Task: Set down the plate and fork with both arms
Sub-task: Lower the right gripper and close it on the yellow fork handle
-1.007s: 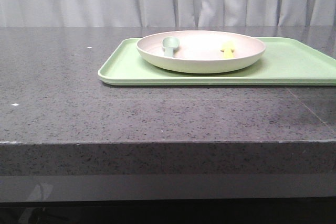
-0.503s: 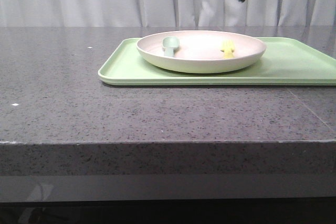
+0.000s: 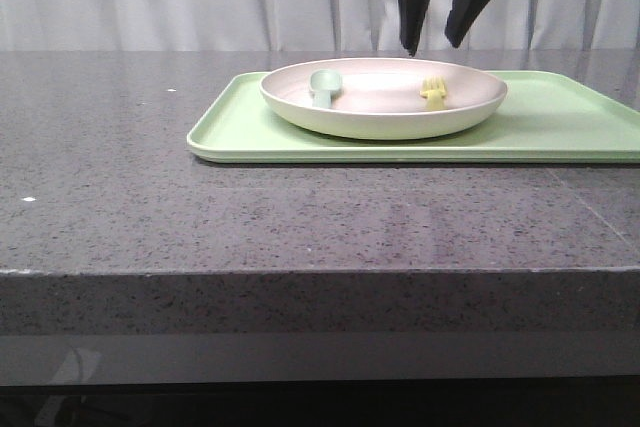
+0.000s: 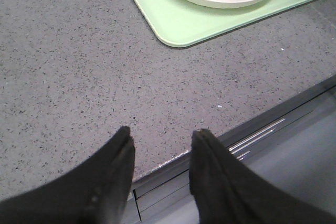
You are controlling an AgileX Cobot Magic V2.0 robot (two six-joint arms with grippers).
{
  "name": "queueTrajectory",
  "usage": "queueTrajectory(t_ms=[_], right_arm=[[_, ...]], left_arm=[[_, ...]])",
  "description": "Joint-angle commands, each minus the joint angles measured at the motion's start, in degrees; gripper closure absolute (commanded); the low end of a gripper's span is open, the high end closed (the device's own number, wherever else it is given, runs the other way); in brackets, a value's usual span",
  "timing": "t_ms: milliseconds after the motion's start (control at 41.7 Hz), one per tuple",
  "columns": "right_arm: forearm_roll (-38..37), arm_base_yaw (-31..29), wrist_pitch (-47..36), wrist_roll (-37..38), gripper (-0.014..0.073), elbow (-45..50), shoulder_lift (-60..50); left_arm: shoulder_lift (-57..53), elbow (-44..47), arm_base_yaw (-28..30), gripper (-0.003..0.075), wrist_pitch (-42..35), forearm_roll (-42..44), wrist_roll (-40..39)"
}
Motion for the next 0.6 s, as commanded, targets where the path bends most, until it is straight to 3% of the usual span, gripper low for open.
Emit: queueTrajectory(t_ms=[0, 336, 575], right_arm=[[-0.3, -1.4, -0.5, 1.6, 0.0264, -3.6, -1.6], [7.2, -6.2, -0.7, 1.5, 0.0264, -4.4, 1.2], [7.6, -6.7, -3.0, 0.9, 0.0264, -4.7, 2.7]], left_arm=[[0.0, -1.4, -0.3, 0.0462, -3.8, -1.0, 0.2], [0.0, -1.4, -0.3, 0.0462, -3.8, -1.0, 0.2], [0.0, -1.4, -0.3, 0.0462, -3.9, -1.0, 0.2]])
